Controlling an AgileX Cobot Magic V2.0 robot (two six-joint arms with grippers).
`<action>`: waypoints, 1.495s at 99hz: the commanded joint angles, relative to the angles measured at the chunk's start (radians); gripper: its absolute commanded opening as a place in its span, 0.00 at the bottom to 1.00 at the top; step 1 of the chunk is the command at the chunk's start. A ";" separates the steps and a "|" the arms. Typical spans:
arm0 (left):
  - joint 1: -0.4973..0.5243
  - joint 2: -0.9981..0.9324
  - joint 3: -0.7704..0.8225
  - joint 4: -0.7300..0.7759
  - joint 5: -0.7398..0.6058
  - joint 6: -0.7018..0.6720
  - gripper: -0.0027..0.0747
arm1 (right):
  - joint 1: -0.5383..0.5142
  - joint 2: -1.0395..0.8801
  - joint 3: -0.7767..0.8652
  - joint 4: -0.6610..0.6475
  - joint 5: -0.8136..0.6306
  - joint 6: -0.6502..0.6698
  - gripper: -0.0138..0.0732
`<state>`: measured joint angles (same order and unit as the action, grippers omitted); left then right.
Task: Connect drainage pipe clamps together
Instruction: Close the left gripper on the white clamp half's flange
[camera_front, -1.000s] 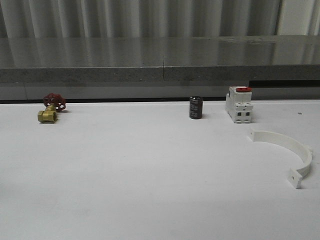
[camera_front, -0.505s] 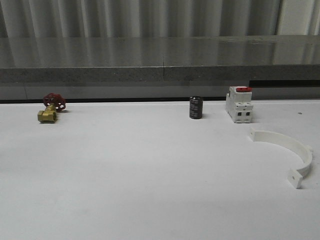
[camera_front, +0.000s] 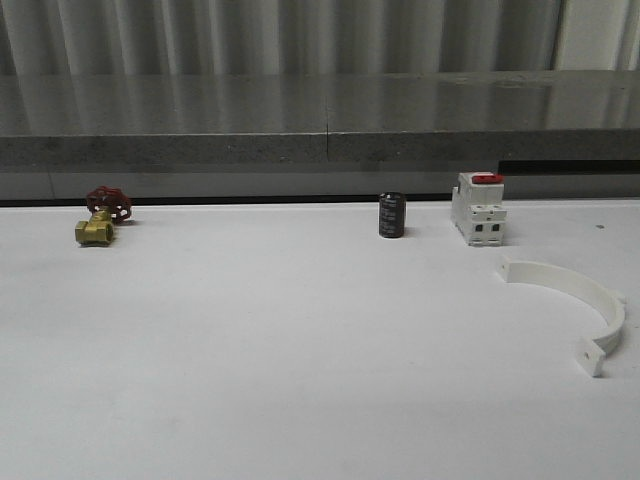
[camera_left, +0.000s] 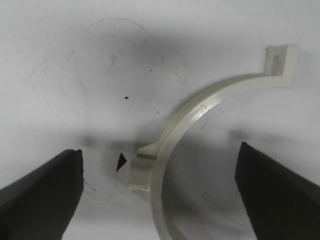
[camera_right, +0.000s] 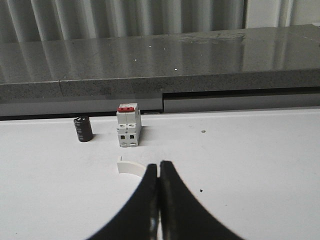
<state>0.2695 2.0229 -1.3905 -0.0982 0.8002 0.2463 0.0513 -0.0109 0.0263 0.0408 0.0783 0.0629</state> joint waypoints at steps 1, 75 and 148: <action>0.003 -0.042 -0.029 -0.009 -0.017 0.001 0.82 | 0.002 -0.019 -0.016 -0.008 -0.090 -0.005 0.08; 0.003 -0.039 -0.029 -0.009 0.038 0.001 0.48 | 0.002 -0.019 -0.016 -0.008 -0.090 -0.005 0.08; -0.051 -0.170 -0.029 -0.124 0.189 -0.002 0.07 | 0.002 -0.019 -0.016 -0.008 -0.090 -0.005 0.08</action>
<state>0.2493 1.9580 -1.3921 -0.1502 0.9583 0.2463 0.0513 -0.0109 0.0263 0.0408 0.0783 0.0629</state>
